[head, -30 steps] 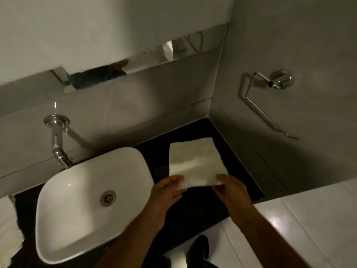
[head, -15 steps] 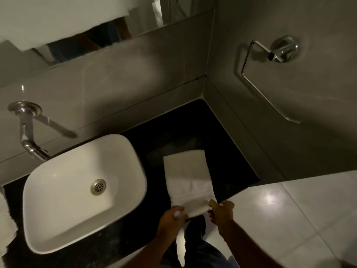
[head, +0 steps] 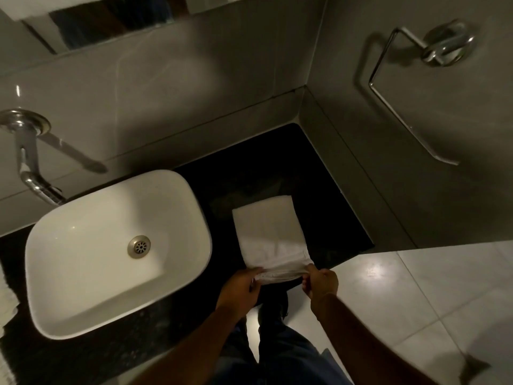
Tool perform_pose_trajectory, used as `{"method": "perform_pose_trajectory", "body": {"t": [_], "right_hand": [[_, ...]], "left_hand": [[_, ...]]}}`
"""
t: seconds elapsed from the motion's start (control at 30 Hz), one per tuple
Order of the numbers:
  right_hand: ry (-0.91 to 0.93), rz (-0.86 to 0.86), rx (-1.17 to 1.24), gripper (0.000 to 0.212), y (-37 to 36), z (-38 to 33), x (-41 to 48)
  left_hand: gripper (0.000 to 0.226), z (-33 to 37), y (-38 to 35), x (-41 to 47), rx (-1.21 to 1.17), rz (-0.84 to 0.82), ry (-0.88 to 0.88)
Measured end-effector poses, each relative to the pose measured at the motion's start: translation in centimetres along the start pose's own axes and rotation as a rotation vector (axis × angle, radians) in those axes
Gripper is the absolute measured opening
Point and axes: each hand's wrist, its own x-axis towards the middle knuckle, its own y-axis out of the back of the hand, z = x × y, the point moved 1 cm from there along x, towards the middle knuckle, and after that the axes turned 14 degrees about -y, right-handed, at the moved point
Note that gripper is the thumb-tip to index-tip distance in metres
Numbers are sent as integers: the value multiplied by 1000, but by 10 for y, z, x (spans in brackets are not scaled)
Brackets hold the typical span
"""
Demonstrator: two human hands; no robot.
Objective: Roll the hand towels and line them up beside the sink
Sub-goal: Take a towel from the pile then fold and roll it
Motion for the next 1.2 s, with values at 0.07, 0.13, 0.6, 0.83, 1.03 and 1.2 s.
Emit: {"method": "perform_pose_trajectory", "body": {"t": [0.07,0.13,0.6,0.83,1.03,1.2], "right_hand": [[30,16,71,21,-7,-3,3],[99,36,70,28,-14,-6,2],[1609,58,-1439,40,-21,-32,6],[1675,-23,-1637,38,-39,-58,20],[1664,-75,-1567,39,-43,-64,17],[1488,-127,-1529,21,-50,-71,9]], "left_hand": [[34,1,6,9,-100,12,54],[23,-1,7,16,-104,5,68],[17,-11,-1,19,-254,139,169],[20,-16,3,13,11,139,-32],[36,-9,-1,22,604,45,-322],[20,-13,0,32,697,97,-359]]}}
